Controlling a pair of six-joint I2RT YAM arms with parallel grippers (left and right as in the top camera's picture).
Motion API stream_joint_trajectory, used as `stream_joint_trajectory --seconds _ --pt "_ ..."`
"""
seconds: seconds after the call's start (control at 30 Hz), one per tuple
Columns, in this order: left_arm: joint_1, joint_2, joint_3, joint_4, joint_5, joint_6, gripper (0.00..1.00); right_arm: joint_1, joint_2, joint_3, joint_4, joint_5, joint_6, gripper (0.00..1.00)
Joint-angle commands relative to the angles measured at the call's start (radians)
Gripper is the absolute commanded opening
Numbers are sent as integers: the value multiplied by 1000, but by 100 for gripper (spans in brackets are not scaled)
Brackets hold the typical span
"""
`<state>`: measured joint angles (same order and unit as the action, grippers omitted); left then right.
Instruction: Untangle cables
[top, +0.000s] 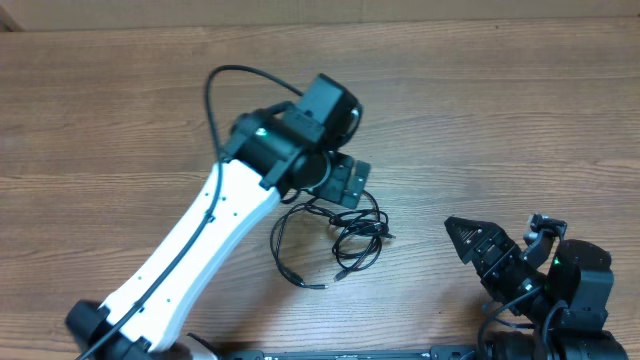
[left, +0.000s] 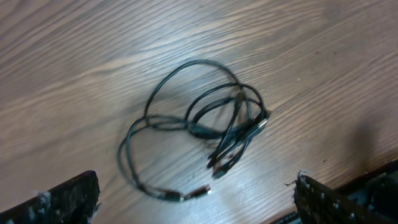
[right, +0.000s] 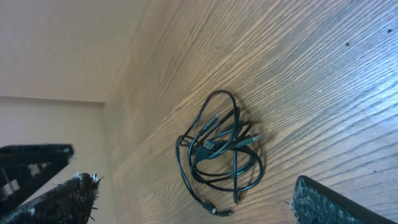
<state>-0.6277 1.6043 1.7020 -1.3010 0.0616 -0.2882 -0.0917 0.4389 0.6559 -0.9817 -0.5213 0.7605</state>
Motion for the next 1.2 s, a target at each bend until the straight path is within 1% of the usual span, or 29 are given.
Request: stream_joint_trajectory --seconds 0.0,0.03,0.13,0.23,0.3,0.37,0.47,0.6,0.63,0.7,0.8,0.93,1.03,1.17 --pt "23 -139 10 -59 -58 -72 99 -4 0 24 6 -31 -18 100" --pt "23 -158 2 -69 -75 -76 100 -4 0 24 4 -31 -18 100" --pt "20 -220 -45 -86 -106 -93 97 -4 0 20 5 -31 -7 99" --pt "19 -326 -183 -76 -124 -165 97 -4 0 18 7 -31 62 100" --pt "19 -375 -262 -51 -122 -206 99 -4 0 18 8 -31 96 99" --pt "19 -417 -335 -9 -94 -254 99 -4 0 18 10 -31 132 100" --pt "19 -443 -409 77 -22 -259 99 -4 0 18 42 -31 158 100" --pt "16 -424 -469 189 82 -258 100 -4 0 18 76 -30 164 99" --pt "6 -406 -492 231 117 -258 99 -4 0 18 77 -25 164 99" --pt "-8 -379 -505 263 135 -258 96 -4 0 18 80 7 164 100" --pt "-51 -322 -505 325 142 -258 91 -4 0 18 92 54 174 100" --pt "-100 -263 -505 412 142 -258 91 -4 0 18 113 60 195 100" --pt "-129 -218 -505 463 142 -259 93 -4 0 18 108 61 192 100" --pt "-152 -150 -505 499 141 -303 93 -4 0 18 77 66 124 100"
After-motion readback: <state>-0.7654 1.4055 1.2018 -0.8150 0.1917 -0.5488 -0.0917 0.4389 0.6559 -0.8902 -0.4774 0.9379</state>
